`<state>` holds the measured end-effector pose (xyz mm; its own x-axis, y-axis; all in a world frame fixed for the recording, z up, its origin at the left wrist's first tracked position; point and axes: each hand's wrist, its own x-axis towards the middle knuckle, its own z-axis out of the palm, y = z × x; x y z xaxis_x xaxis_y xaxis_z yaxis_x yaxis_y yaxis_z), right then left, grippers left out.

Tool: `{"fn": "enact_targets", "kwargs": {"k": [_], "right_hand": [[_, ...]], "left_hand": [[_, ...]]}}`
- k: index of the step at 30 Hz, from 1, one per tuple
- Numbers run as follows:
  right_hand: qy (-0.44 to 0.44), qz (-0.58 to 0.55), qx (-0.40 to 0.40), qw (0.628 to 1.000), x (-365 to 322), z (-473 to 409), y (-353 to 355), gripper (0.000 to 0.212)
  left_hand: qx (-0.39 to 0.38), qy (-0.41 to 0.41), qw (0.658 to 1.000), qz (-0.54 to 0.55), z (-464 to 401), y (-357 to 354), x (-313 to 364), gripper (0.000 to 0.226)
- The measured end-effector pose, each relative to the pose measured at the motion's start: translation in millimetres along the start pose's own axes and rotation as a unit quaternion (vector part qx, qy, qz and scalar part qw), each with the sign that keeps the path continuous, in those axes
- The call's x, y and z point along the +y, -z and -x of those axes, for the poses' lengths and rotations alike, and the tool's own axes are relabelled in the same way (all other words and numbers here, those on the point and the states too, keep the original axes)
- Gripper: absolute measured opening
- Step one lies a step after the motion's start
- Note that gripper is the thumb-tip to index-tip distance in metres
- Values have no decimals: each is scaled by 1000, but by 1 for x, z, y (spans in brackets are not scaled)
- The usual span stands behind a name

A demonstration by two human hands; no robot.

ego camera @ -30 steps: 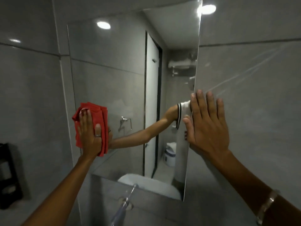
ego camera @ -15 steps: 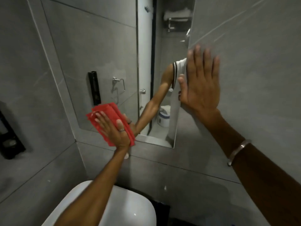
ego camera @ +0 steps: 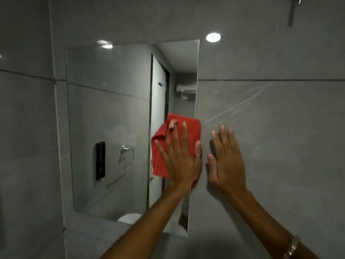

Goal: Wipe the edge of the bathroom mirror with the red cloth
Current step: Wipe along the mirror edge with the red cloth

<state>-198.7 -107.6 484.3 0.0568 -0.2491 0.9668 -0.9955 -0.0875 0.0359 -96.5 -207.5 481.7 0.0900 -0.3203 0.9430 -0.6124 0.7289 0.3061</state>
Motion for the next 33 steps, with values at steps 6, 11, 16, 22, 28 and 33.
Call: {"fn": "enact_targets", "kwargs": {"k": [6, 11, 16, 22, 28, 33], "right_hand": [[-20, -43, 26, 999, -10, -9, 0, 71], [-16, -43, 12, 999, -4, -1, 3, 71], [-50, -58, 9, 997, 4, 26, 0, 64], [-115, -93, -16, 989, -14, 62, 7, 65], [-230, -174, -100, 952, -46, 116, 32, 52], [-509, -239, -147, 813, -67, 212, 43, 24]], "left_hand": [[19, -44, 999, 0, -206, 36, 64, 75], [-1, -46, 998, -32, -217, 42, 70, 73], [-5, -77, 997, 15, -87, 23, 27, 71], [-141, -45, 989, 19, 121, 21, -30, 73], [-216, -17, 972, 87, 248, 38, -50, 107], [-249, 239, 902, 260, 291, 84, -34, 63]]}}
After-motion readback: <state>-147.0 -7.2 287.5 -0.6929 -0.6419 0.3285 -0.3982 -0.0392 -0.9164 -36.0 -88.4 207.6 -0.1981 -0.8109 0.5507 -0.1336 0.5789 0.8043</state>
